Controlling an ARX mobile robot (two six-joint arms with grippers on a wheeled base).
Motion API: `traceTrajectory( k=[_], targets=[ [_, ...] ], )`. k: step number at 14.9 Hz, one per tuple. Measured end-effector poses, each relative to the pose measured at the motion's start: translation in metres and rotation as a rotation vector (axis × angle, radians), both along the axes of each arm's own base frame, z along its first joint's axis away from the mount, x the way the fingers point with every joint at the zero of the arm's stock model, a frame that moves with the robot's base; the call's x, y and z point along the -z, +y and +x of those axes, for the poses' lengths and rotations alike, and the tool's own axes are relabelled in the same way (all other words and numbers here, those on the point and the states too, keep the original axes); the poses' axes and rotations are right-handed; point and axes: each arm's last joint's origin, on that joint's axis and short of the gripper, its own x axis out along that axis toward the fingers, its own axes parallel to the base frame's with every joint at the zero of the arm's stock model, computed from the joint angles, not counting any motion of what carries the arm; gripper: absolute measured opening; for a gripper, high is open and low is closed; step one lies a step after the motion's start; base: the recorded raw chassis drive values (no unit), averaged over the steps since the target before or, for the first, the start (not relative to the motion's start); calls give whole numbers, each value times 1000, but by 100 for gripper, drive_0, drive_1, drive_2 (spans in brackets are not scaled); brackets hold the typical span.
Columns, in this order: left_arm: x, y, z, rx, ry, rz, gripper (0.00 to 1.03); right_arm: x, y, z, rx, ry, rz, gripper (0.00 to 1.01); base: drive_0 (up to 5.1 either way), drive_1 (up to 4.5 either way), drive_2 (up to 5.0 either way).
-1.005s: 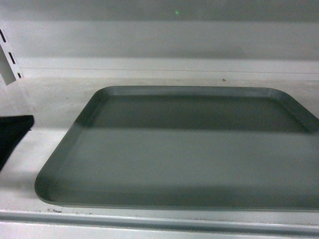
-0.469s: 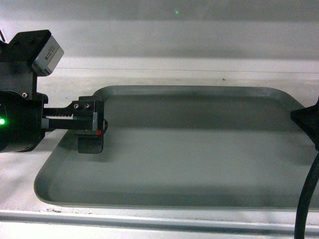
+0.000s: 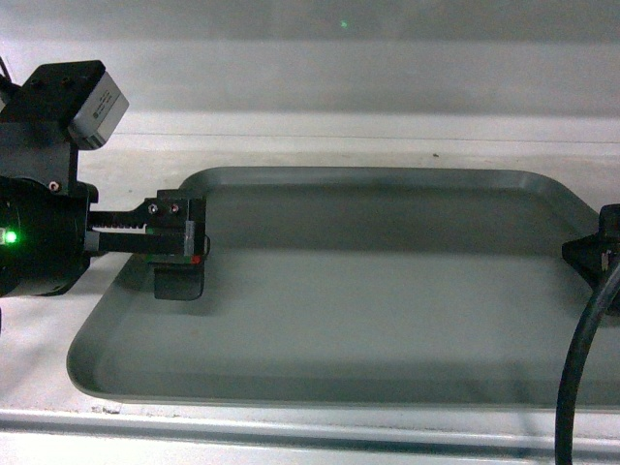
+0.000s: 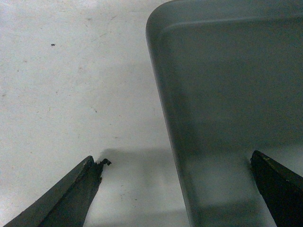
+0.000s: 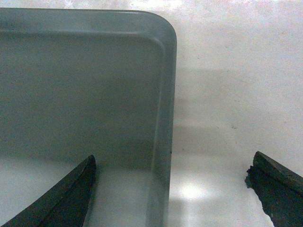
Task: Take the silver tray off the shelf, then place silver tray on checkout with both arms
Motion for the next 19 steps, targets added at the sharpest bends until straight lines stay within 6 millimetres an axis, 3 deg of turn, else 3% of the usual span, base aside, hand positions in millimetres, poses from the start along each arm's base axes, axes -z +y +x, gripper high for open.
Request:
traceTrajectory(
  k=[3, 4, 5, 6, 10, 12, 16, 19],
  targets=[
    [0, 0, 0, -1, 0, 3, 97, 0, 0, 0, 2, -4, -1, 98, 0, 0, 0],
    [2, -1, 2, -1, -4, 10, 90, 2, 0, 1, 2, -2, 1, 98, 0, 0, 0],
    [5, -3, 4, 4, -11, 5, 69, 4, 2, 2, 10, 6, 6, 98, 0, 0, 0],
    [6, -6, 5, 9, -19, 0, 39, 5, 4, 2, 10, 2, 5, 83, 0, 0, 0],
    [6, -5, 6, -4, -26, 1, 9, 4, 10, 2, -6, -3, 2, 52, 0, 0, 0],
    [5, -5, 7, -33, -20, -35, 4, 4, 11, 1, -10, -4, -1, 37, 0, 0, 0],
    [5, -5, 7, -43, -18, -50, 4, 3, 11, 0, 13, -7, -7, 7, 0, 0, 0],
    [5, -6, 7, -46, -18, -55, 3, 3, 11, 0, 41, -5, 34, 3, 0, 0, 0]
  ],
)
